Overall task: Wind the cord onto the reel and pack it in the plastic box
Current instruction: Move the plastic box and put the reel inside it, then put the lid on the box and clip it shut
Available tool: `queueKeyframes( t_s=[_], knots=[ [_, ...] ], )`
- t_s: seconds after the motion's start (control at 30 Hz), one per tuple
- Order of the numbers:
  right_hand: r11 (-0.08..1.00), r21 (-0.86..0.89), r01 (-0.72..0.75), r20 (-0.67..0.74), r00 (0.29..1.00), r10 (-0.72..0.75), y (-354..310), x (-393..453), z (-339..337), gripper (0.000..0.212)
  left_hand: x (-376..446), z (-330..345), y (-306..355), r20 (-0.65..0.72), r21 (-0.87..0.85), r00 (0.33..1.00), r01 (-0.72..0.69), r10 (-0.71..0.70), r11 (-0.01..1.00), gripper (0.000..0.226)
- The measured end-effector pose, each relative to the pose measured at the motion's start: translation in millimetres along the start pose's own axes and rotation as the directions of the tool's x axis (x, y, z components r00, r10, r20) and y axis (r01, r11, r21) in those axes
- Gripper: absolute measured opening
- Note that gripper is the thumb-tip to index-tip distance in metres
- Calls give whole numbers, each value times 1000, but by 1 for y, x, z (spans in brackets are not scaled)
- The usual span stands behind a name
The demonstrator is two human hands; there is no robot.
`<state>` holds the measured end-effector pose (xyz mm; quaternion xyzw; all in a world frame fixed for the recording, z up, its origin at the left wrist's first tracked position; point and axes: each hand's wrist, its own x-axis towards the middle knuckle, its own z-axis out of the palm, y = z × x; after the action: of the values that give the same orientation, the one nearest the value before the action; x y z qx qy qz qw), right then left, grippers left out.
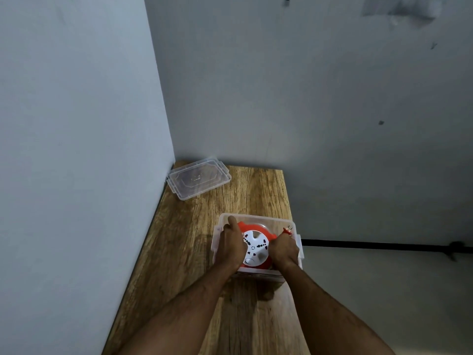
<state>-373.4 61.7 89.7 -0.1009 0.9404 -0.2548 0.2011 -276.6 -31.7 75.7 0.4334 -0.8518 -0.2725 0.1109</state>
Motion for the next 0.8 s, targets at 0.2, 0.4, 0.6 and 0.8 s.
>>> queueKeyframes(
  t_s=[0.2, 0.4, 0.6, 0.8],
  knots=[
    [999, -24, 37, 5, 999, -37, 2, 2, -6, 16, -2, -2, 0, -54, 38, 997, -50, 52, 998, 50],
    [975, -150, 165, -61, 983, -176, -1, -1, -15, 18, -5, -4, 2, -85, 90, 991, -94, 102, 991, 37],
    [940, -242, 242, -203, 935, -292, -9, -5, -22, 26, -8, -7, 5, -117, 38, 987, -105, 109, 994, 36],
    [882, -135, 452, -246, 847, -472, -34, 7, -24, 30, 8, -34, 20, -222, -87, 974, -67, 46, 994, 46]
  ],
)
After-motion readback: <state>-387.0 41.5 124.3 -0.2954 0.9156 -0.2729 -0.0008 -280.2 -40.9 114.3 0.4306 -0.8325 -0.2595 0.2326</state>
